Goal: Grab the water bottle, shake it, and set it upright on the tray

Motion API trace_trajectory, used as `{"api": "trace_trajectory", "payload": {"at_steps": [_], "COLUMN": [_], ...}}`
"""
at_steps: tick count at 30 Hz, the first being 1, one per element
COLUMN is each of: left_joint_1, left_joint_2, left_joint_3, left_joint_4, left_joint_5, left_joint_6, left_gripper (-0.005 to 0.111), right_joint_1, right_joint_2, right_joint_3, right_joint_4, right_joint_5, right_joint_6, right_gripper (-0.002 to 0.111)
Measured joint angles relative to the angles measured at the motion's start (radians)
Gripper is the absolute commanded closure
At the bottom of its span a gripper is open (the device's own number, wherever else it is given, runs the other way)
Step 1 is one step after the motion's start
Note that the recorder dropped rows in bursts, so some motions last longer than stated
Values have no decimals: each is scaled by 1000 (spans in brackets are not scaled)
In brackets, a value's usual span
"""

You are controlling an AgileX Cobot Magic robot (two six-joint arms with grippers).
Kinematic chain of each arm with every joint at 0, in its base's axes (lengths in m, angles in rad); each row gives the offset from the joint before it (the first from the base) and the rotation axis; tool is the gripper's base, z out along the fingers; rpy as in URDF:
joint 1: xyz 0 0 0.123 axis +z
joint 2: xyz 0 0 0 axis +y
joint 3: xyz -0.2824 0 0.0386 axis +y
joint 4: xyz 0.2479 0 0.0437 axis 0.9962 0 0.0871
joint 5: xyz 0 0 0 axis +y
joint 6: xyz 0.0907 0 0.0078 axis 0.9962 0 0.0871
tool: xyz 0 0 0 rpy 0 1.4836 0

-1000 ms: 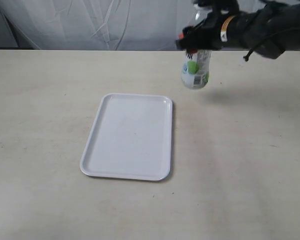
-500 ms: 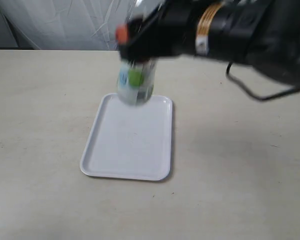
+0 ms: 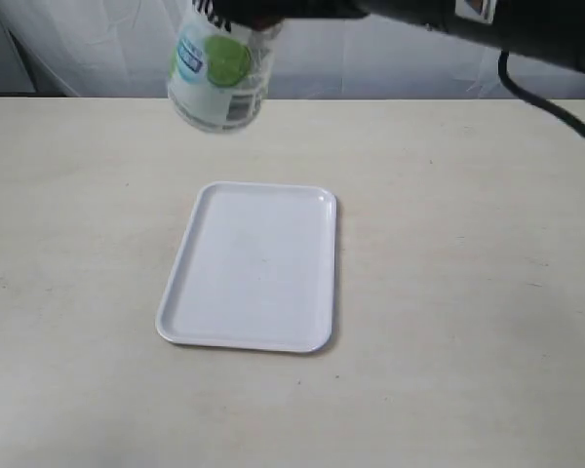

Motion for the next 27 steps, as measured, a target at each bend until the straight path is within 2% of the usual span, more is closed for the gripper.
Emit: {"api": "trace_trajectory", "payload": {"at_steps": [4, 7, 13, 16, 18, 21, 23, 27], "left_joint_1": [0, 0, 0, 0, 0, 0, 0, 0], "left_joint_2": [0, 0, 0, 0, 0, 0, 0, 0], "left_joint_3": [0, 0, 0, 0, 0, 0, 0, 0], "left_joint_4": [0, 0, 0, 0, 0, 0, 0, 0], "left_joint_5": [0, 0, 0, 0, 0, 0, 0, 0], "left_joint_6": [0, 0, 0, 0, 0, 0, 0, 0], "left_gripper": [107, 107, 107, 107, 107, 107, 107, 107], "right_joint_1": [0, 0, 1, 1, 1, 1, 1, 1], "right_joint_2": [134, 162, -112, -165, -145, 0, 90, 116], "right_joint_3": [113, 130, 87, 82, 92, 168, 194, 198], "right_joint_4": [0, 0, 0, 0, 0, 0, 0, 0], "right_joint_5": [81, 113, -74, -50, 0, 69, 90, 69], "right_joint_6": [2, 4, -10, -35, -41, -47, -47, -47], "right_gripper": [109, 109, 109, 109, 109, 109, 109, 109]}}
